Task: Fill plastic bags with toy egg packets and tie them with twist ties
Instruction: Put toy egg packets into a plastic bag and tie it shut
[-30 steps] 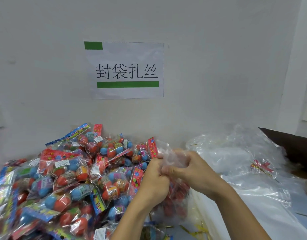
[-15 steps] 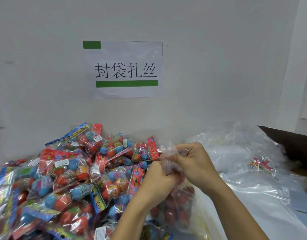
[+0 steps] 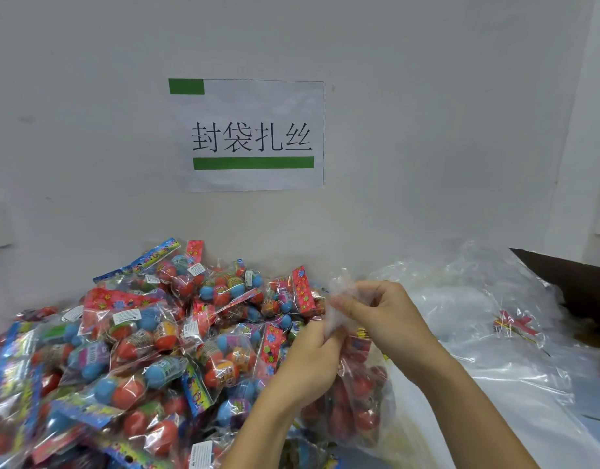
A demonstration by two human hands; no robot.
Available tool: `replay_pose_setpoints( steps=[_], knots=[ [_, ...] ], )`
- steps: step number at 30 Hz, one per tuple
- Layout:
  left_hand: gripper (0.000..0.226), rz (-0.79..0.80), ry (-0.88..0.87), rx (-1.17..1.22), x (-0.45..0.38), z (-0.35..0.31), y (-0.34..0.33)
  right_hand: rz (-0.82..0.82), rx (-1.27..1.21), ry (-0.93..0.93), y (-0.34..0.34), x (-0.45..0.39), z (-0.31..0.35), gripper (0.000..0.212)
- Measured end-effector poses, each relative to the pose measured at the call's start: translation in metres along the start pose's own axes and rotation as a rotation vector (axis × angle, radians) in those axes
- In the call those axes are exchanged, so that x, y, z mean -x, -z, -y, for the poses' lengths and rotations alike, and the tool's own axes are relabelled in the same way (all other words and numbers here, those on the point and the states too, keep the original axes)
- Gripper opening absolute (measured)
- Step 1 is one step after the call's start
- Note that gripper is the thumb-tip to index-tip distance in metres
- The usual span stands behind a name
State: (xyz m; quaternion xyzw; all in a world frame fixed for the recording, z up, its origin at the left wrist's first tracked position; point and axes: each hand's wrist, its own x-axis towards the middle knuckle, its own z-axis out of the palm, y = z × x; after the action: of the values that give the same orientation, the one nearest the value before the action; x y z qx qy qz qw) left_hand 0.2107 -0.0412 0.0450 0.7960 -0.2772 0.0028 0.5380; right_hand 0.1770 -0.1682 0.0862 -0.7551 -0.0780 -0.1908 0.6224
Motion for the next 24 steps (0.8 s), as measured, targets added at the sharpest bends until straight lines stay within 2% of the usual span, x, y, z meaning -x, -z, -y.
replay_pose_setpoints(
  steps=[4,7,10,15,17,19,20,22,24],
  knots=[
    [0.045,-0.156,0.092,0.056,-0.004,0.006,0.007,0.018,0.13,-0.085,0.012,-0.001,-0.003,0.034],
    [0.04,-0.205,0.077,0.145,-0.006,0.005,0.01,0.15,0.247,-0.118,0.015,0.001,-0.004,0.027],
    [0.042,-0.137,0.005,0.167,-0.005,0.001,0.01,0.273,0.267,-0.045,0.007,0.003,-0.005,0.019],
    [0.06,-0.055,-0.083,0.022,-0.004,0.001,0.007,0.199,0.154,-0.002,-0.001,0.003,-0.007,0.016],
    [0.057,-0.02,-0.108,-0.016,-0.004,0.0,0.007,0.181,0.067,-0.018,0.0,0.002,-0.008,0.007],
    [0.052,0.003,-0.115,-0.008,-0.004,-0.003,0.008,0.147,-0.028,-0.04,-0.001,-0.001,-0.012,0.018],
    [0.052,0.015,-0.096,0.015,-0.003,-0.005,0.007,0.125,-0.064,-0.054,-0.002,-0.002,-0.015,0.023],
    [0.052,0.038,-0.025,0.071,-0.002,-0.005,0.006,0.093,-0.114,-0.095,-0.003,-0.002,-0.016,0.017],
    [0.039,0.046,0.024,0.181,-0.001,-0.004,0.007,0.059,-0.163,-0.122,-0.004,-0.002,-0.015,0.013]
  ],
)
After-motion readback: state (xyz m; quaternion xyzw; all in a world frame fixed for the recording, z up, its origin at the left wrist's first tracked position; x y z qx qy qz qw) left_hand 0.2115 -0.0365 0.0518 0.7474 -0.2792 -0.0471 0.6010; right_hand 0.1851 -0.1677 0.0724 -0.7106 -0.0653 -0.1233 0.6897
